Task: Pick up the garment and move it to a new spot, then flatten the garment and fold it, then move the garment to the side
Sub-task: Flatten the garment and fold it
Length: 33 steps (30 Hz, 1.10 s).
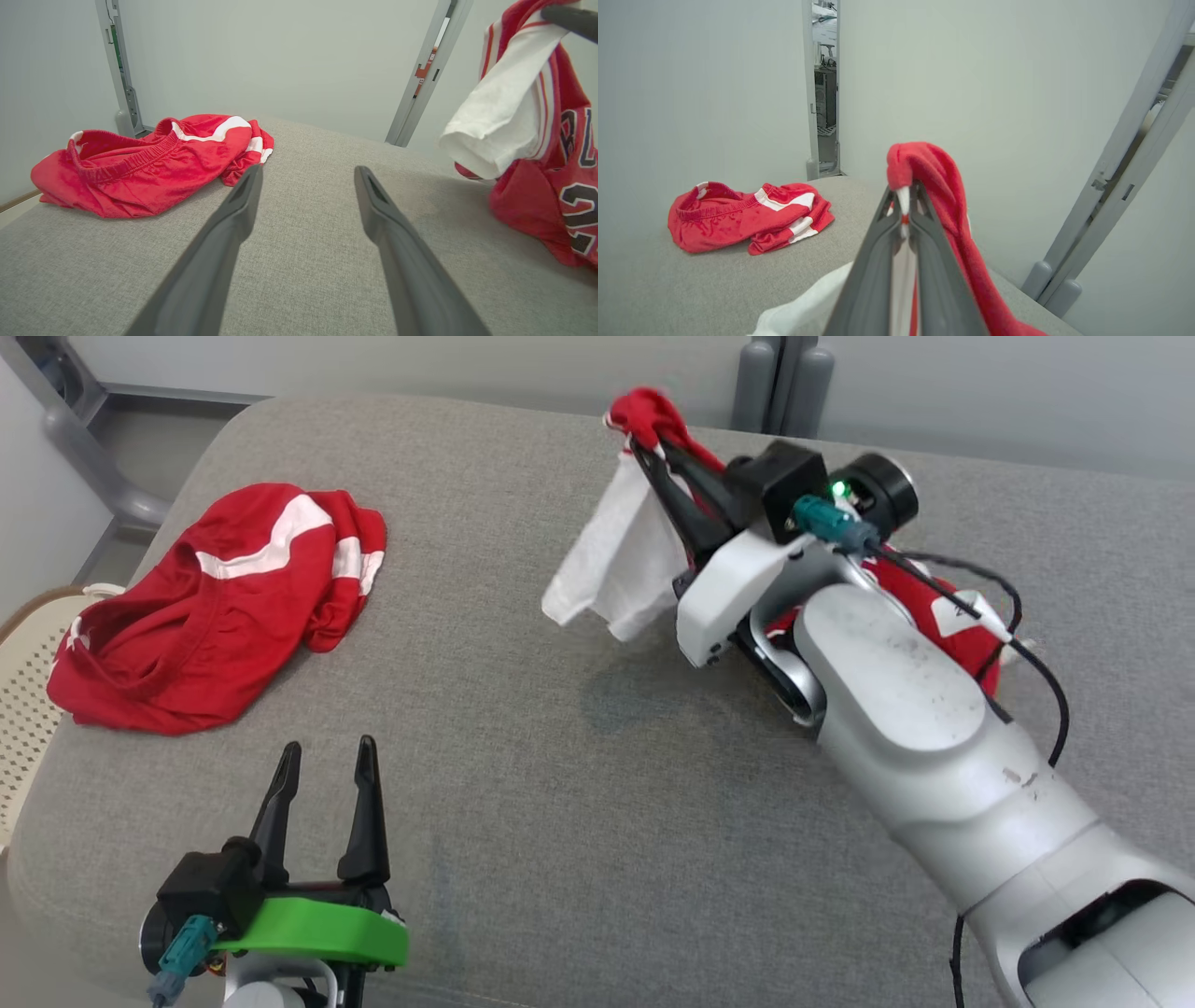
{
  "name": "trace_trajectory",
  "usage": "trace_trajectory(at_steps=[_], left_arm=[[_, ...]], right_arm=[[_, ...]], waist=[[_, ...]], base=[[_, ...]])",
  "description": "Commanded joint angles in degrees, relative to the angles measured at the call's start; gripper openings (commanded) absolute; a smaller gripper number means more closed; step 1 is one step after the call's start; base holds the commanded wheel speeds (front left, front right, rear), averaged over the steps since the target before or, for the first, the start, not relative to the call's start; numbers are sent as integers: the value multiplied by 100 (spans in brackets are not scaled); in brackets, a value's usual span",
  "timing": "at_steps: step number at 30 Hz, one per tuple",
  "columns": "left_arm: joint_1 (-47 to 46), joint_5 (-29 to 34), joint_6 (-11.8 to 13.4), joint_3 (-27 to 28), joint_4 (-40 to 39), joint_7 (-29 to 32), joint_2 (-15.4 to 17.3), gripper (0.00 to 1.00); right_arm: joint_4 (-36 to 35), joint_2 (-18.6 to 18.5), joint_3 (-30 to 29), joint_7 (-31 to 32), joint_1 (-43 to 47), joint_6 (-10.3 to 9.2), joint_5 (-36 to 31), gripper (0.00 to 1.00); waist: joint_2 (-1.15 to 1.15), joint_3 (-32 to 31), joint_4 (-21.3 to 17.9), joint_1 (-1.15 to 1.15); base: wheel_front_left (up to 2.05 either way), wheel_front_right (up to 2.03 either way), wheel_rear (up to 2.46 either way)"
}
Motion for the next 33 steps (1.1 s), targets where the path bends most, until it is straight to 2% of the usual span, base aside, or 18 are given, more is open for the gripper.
trace_trajectory(at_steps=[1,5,10,15,22,29,33], left_arm=[[63,32,-4,30,-6,3,11,100],[91,32,-15,41,-21,3,11,100],[134,46,0,91,-68,3,11,100],[161,36,8,144,-91,3,10,100],[70,10,28,109,-136,2,11,100],[2,41,4,98,-119,3,11,100],[22,94,-20,148,-116,3,12,100]], right_arm=[[-117,-19,9,-85,-230,-8,158,0],[-358,-17,-105,-237,-732,-8,610,0],[-627,-17,-264,-376,-1365,-8,767,0],[-741,-24,-781,-422,-1568,-8,1036,0],[-276,-22,-1860,-420,-802,-8,537,0],[82,-70,-3234,-423,564,-7,-402,0],[107,-84,-3730,-423,1203,-7,-687,0]], waist=[[0,-102,-114,0],[0,-150,-172,0],[0,-142,-293,0],[0,-106,-454,0],[0,24,-708,0],[0,63,-848,0],[0,67,-925,0]], base=[[0,0,0],[0,0,0],[0,0,0],[0,0,0],[0,0,0],[0,0,0],[0,0,0]])
